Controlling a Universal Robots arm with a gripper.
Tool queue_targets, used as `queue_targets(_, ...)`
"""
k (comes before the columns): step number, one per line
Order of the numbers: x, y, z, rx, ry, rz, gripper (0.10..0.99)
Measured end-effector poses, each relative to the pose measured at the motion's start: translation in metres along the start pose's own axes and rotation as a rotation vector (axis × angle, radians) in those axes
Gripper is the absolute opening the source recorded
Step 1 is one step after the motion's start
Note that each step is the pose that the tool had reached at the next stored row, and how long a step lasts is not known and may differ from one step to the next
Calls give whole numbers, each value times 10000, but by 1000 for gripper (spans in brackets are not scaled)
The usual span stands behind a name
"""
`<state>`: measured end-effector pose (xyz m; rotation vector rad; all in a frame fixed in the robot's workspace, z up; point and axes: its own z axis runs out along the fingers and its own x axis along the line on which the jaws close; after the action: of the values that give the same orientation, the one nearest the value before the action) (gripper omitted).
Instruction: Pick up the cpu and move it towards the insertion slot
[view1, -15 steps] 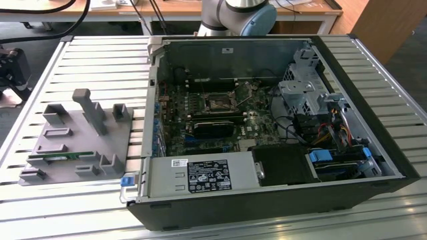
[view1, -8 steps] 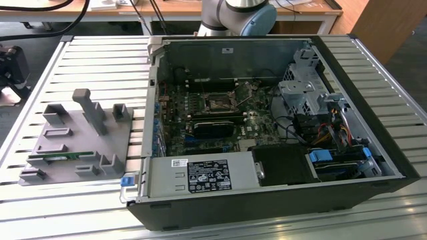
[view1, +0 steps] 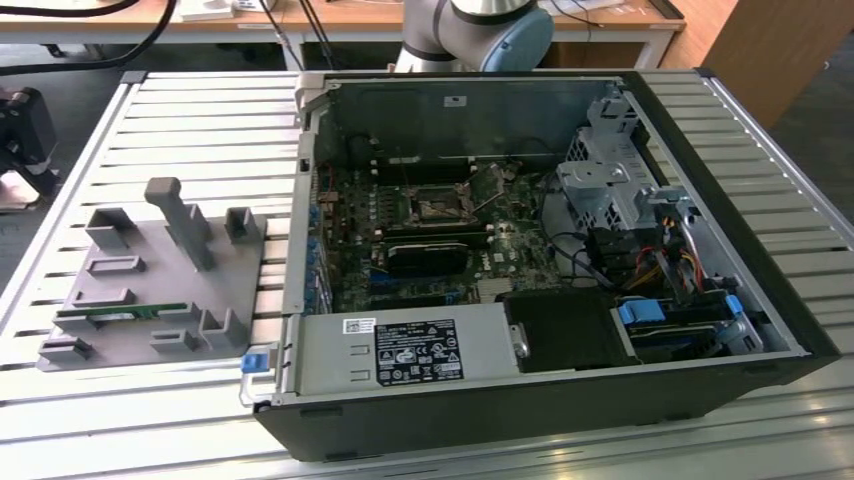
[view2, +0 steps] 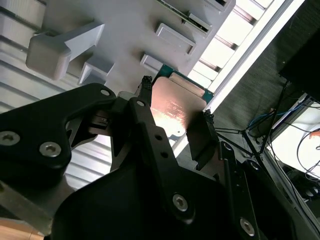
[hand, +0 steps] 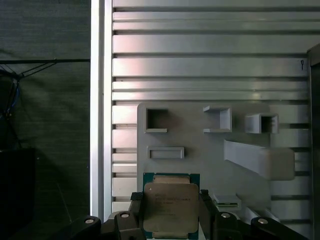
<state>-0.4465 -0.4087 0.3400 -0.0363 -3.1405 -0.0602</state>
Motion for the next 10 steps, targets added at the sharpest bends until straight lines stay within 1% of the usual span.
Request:
queue_targets(4,0,3,-40,0,-1,0,529)
queue_targets(10,1,16,-135,1,-1,0,529)
